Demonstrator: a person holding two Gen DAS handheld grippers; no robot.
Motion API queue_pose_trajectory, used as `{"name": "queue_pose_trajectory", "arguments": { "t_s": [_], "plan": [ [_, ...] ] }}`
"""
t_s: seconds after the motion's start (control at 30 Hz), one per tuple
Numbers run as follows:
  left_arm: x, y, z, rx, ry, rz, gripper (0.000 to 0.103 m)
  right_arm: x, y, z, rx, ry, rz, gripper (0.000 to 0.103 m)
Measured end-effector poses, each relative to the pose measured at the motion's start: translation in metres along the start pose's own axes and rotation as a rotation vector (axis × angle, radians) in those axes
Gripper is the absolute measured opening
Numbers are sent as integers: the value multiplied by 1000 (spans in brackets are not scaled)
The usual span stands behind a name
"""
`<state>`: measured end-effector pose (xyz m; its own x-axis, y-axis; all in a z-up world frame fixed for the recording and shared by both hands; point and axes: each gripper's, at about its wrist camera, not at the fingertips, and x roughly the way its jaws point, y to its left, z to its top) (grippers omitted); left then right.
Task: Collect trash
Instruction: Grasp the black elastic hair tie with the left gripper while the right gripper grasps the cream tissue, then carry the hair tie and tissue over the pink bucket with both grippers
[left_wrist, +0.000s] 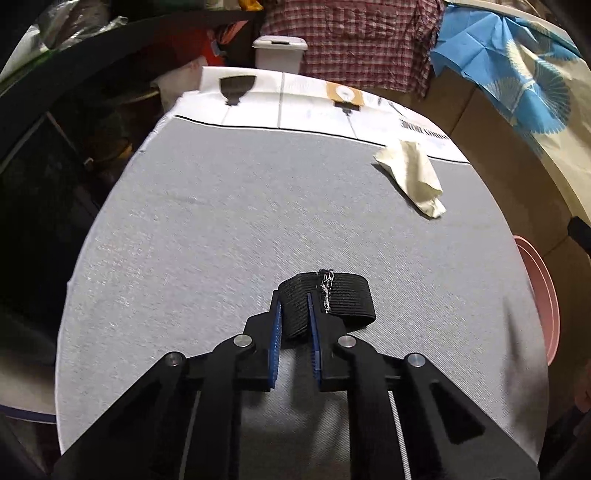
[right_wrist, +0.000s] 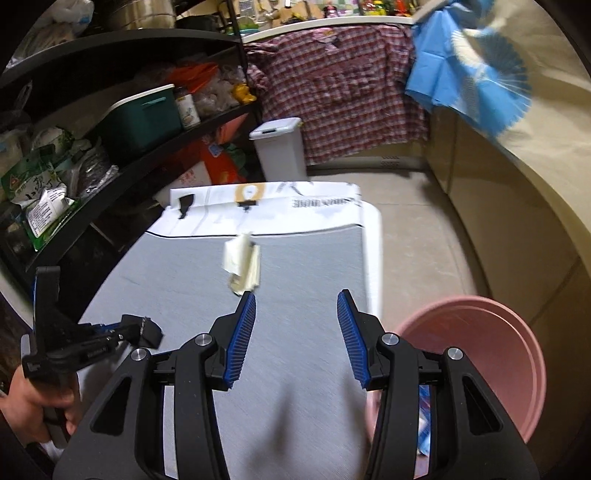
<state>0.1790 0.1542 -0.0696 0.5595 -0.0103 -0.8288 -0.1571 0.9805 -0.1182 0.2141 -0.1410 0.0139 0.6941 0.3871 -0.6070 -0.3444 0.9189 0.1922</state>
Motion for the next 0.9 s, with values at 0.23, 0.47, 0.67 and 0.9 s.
{"name": "queue_pose_trajectory", "arguments": {
  "t_s": [0.23, 0.47, 0.67, 0.9],
  "plan": [
    [7, 5, 4, -1, -3, 21, 13, 46, 33, 8, -63, 15, 52, 44],
    [9, 5, 5, 2, 1, 21, 13, 92, 44, 12, -63, 44, 71, 42],
    [11, 4, 7, 12, 4, 16, 13, 125, 53, 19, -92, 59, 87, 37],
    [11, 3, 8, 18, 10, 11, 13, 147, 59, 21, -113, 101, 112, 18]
  ]
}}
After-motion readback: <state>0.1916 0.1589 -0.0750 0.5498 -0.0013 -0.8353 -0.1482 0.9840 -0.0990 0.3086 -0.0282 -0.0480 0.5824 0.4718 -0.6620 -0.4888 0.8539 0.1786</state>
